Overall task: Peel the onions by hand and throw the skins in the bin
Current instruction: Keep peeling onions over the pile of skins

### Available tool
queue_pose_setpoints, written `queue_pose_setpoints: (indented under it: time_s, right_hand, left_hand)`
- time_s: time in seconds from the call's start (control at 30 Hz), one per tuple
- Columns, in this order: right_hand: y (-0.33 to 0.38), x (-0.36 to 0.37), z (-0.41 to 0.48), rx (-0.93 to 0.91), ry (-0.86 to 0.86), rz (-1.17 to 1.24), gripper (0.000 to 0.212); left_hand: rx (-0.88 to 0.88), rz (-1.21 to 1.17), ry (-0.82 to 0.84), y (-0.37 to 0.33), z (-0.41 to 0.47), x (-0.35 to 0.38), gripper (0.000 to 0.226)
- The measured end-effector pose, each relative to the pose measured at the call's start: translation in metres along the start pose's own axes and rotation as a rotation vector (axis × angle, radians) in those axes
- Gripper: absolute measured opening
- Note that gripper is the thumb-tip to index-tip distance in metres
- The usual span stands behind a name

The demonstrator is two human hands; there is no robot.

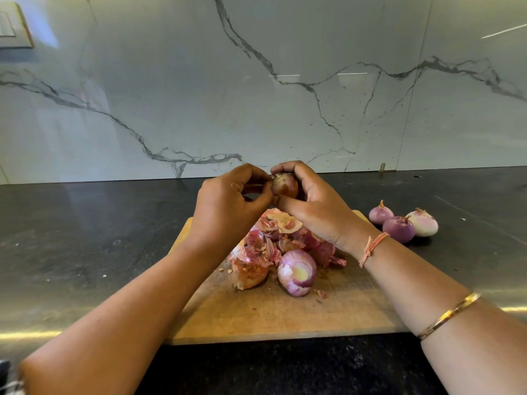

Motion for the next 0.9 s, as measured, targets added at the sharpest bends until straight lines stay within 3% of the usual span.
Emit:
queue_pose_setpoints:
  time_s: [0.57,0.73,0.9]
  right_hand:
    - [0.003,-0.006,0.001,0.023,0.032,0.207,0.033]
    - [0.002,-0.007,0.001,0.011,0.027,0.176,0.036]
    - [-0.003,-0.005,0.002,-0.002,0.028,0.136,0.040]
  left_hand:
    - [-0.241,-0.010,-0.119,0.024,0.005,-0.013,0.011]
    - [-0.247,-0.141,0.000,0.017,0.003,-0.004,0.023]
    - [-0.194,-0.190,0.080,0.008,-0.001,0.001,0.018]
Point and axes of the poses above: each hand's wrist, its own z-axis towards the middle knuckle, its own x-axis out of the palm, y = z × x, the point moved 4 cm from there along z, towards the middle knuckle, and after that the axes turned 12 degrees about -z, right-handed, at the moved point
